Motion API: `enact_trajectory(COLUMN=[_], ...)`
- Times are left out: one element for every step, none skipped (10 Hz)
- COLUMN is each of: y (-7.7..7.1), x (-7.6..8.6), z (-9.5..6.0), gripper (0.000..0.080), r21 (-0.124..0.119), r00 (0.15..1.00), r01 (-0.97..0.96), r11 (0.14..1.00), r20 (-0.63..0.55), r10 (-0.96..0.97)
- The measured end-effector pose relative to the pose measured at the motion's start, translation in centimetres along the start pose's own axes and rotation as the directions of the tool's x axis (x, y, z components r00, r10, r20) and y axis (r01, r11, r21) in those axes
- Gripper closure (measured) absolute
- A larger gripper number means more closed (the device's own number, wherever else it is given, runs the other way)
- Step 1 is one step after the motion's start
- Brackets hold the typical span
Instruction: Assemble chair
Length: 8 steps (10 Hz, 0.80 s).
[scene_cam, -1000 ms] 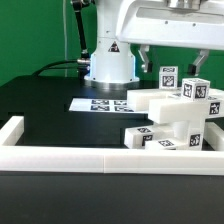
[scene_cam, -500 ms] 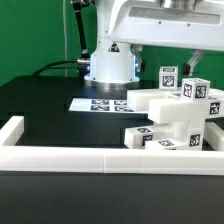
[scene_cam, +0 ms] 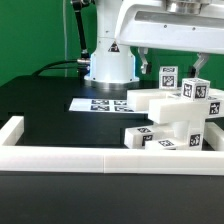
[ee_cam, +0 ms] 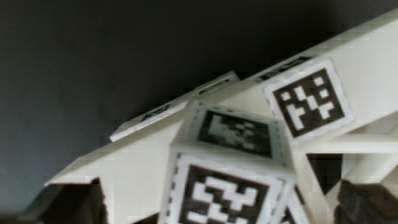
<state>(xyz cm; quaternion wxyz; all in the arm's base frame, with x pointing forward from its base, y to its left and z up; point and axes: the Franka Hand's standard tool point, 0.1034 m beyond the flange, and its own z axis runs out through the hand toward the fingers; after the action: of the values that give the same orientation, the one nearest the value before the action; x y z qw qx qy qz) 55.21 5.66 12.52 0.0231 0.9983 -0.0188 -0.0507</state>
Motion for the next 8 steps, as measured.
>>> enact_trajectory(y=[0.03, 0.04, 0.01, -0.35, -0.53, -0.71, -0.57, -0.19], x=[0.01, 0.01, -0.03, -0.21, -0.12, -0.05, 0.03, 0.10], z=[0.00, 0.00, 0.00, -0.04, -0.19, -0.34, -0.44, -0.46], gripper=[0.0151, 0.0151, 0.0151, 0.0151, 0.0151, 0.0151, 0.0151, 0.0151], r21=[0.000, 0.000, 0.006, 0.058, 0.080, 0.092, 0.093, 0.093], r00=[1.000, 1.000, 1.000, 0.998, 0.996, 0.995, 0.995, 0.995], r01=[-0.001, -0.001, -0.008, -0.066, -0.089, -0.098, -0.099, -0.101], r11=[1.000, 1.000, 1.000, 0.996, 0.993, 0.991, 0.991, 0.991], r20=[0.000, 0.000, 0.001, 0.011, 0.010, 0.009, 0.006, 0.004], r10=[0.001, 0.001, 0.008, 0.065, 0.088, 0.098, 0.099, 0.101])
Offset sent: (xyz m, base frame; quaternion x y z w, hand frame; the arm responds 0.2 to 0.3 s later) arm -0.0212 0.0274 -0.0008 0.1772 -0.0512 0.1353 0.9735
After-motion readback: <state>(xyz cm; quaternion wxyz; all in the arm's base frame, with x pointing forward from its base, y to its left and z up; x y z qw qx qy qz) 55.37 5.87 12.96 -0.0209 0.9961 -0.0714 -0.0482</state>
